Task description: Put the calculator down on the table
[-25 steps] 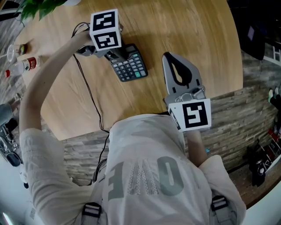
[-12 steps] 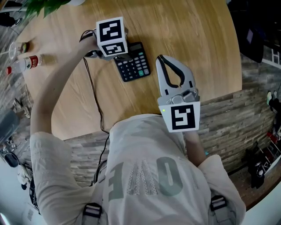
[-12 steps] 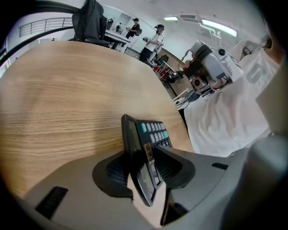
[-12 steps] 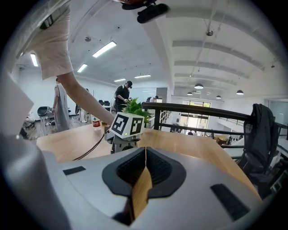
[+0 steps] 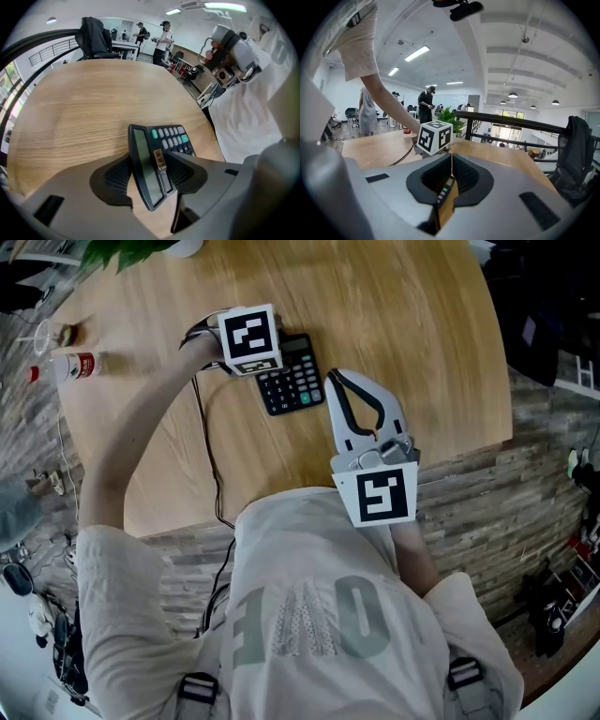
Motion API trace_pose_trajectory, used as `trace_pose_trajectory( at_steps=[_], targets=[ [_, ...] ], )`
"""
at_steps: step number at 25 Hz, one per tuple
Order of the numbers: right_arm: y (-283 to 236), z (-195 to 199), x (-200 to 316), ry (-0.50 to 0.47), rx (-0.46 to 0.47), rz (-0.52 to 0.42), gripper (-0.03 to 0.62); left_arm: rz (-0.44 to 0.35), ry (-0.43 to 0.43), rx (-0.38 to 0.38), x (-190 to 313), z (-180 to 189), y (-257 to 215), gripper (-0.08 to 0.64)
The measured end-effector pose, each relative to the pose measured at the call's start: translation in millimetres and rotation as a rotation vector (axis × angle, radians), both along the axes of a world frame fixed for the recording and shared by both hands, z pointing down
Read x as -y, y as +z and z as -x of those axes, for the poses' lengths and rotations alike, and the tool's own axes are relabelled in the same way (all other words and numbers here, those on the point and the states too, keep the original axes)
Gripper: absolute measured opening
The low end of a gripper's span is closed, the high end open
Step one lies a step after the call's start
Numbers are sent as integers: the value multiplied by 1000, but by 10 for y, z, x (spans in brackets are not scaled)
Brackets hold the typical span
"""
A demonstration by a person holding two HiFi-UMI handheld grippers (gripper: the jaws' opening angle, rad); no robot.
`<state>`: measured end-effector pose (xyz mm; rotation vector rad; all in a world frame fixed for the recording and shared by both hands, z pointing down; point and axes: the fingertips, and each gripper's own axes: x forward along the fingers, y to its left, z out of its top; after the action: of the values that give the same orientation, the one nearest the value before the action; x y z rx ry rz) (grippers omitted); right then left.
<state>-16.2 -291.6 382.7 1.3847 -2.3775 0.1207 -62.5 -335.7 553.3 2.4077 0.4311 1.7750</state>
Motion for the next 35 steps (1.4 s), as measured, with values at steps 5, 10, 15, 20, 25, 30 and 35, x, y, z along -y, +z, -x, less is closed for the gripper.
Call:
trace_pose_trajectory(
  at_steps=[5,10,15,20,25,30,35],
  targets=[
    [-26,-6,-118,7,2,-2,20,-107,-24,-29,27,5,-22,237],
    [-59,22,-249,15,6,-12,20,-243,-15,-58,19,7,-79,247],
    [-95,25,-374,14,12,-20,20,-350,-27,-64,24,20,-92,249],
    [-123,45,-506,6,76,7,20,-415,-31,-46,18,24,-105,250],
    [-225,-137,-571,75,151,21,20,-520,-126,-75,51,43,-181,250],
    [-320,-349,-601,108,103,-25,20,-654,-368,-155,210,3,-581,250],
    [-470,-377,-572,80,66,-87,20,-692,-613,-354,268,-66,-1245,250]
  ],
)
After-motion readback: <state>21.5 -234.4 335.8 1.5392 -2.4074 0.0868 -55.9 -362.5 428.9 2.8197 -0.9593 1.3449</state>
